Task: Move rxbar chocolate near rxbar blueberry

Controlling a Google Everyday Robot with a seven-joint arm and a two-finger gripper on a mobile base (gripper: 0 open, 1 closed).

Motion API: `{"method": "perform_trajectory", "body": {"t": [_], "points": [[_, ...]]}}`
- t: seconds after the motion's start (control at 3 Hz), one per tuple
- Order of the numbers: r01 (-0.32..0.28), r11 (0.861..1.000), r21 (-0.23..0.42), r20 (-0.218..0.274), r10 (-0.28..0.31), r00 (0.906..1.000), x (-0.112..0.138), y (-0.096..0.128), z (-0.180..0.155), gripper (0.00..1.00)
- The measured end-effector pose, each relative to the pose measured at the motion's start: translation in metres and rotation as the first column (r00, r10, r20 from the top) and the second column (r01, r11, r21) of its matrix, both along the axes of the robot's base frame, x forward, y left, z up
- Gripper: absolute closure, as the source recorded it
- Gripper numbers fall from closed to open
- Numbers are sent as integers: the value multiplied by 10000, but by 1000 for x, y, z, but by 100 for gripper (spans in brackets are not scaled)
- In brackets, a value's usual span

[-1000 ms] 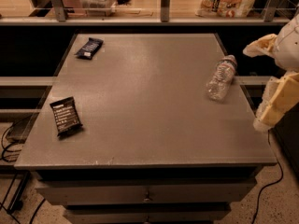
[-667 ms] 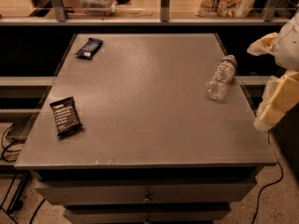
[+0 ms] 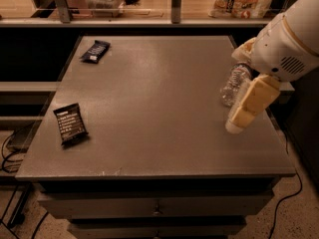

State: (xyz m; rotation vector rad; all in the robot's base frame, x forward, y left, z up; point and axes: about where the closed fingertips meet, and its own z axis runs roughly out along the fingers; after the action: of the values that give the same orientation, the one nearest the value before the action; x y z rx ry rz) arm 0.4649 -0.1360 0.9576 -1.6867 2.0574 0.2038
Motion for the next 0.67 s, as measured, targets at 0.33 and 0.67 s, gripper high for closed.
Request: {"method": "perform_trajectory", "body": {"t": [0.33, 0.67], "points": [[-3, 10000, -4, -1, 3, 10000, 0, 0, 0, 0], [123, 9996, 262, -50, -121, 9999, 3, 10, -4, 0]]}}
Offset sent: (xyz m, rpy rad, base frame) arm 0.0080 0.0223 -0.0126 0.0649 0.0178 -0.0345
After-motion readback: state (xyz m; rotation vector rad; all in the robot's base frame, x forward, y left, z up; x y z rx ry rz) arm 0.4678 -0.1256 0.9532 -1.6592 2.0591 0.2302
